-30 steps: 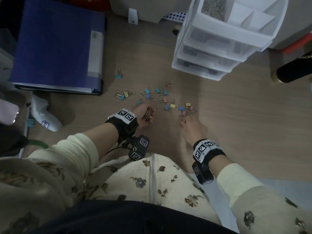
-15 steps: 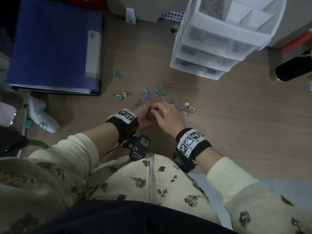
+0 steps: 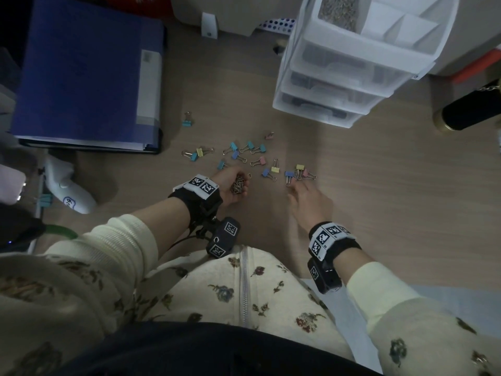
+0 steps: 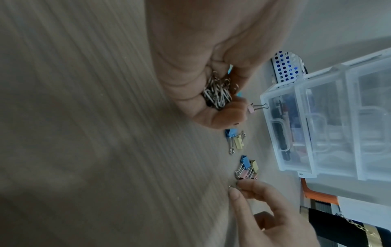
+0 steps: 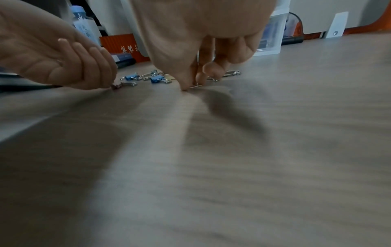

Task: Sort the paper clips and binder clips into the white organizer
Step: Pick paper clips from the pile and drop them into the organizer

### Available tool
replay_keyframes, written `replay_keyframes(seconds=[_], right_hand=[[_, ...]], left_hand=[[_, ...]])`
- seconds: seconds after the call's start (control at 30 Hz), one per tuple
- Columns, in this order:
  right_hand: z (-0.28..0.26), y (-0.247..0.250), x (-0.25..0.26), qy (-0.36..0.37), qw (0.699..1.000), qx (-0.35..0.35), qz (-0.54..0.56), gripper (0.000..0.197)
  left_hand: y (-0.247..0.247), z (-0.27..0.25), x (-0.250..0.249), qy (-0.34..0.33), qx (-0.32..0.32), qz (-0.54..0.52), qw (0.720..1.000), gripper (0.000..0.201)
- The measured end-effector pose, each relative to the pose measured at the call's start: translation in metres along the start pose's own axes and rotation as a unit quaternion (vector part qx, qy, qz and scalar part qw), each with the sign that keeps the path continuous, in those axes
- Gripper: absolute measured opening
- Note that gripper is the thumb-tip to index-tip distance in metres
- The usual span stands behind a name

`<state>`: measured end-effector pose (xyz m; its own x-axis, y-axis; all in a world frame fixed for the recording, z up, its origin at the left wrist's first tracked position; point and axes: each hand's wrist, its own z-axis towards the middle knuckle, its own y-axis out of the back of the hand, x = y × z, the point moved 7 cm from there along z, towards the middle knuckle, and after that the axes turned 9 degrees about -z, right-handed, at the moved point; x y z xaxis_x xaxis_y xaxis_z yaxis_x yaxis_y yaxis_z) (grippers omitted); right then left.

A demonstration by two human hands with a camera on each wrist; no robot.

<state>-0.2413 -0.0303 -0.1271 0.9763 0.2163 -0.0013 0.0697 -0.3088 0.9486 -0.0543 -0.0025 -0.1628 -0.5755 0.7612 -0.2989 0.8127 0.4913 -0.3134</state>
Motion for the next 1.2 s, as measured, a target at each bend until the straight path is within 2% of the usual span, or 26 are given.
replay_keyframes(seconds=[0.2,0.4,0.5,0.57,0.67,0.73,0.8,0.87,0.97,1.03,1.2], right_hand=[[0.008,-0.007,0.003,-0.016,0.999,0.045,-0.011,0.038],[0.003,-0.007,0.008,0.012,0.996,0.069,-0.045,0.037],[-0.001,0.006,0.018,0.029,0.999,0.027,-0.025,0.025],[-0.003,0.021,0.033,0.064,0.997,-0.009,0.035,0.020],[-0.007,0.043,0.068,0.158,0.970,-0.055,0.177,0.015],[-0.011,0.050,0.085,0.210,0.951,-0.098,0.202,0.011],[-0.012,0.048,0.086,0.226,0.944,-0.112,0.212,0.011],[-0.008,0.045,0.067,0.183,0.953,-0.122,0.207,0.015],[0.004,0.035,0.004,-0.008,0.983,-0.089,0.158,0.023],[0.008,0.023,-0.030,-0.090,0.986,-0.048,0.130,0.024],[0.015,0.001,-0.044,-0.077,0.994,-0.001,0.072,0.034]], left_hand=[[0.000,0.000,0.000,-0.001,-0.001,-0.004,1.000,0.026],[-0.005,0.001,0.000,-0.010,0.005,-0.002,1.000,0.029],[-0.009,0.003,0.002,-0.012,0.020,-0.011,1.000,0.029],[-0.013,0.003,0.004,-0.013,0.031,-0.013,0.999,0.029],[-0.021,0.000,0.007,-0.013,0.058,-0.006,0.998,0.027],[-0.025,0.000,0.008,-0.015,0.067,0.006,0.998,0.025],[-0.026,0.000,0.007,-0.023,0.062,0.015,0.998,0.025],[-0.024,0.000,0.008,-0.018,0.056,-0.002,0.998,0.024],[-0.019,0.001,0.011,-0.007,0.028,0.007,1.000,0.026],[-0.018,0.001,0.013,0.002,0.017,0.025,1.000,0.027],[-0.021,0.000,0.011,0.007,0.011,0.027,1.000,0.030]])
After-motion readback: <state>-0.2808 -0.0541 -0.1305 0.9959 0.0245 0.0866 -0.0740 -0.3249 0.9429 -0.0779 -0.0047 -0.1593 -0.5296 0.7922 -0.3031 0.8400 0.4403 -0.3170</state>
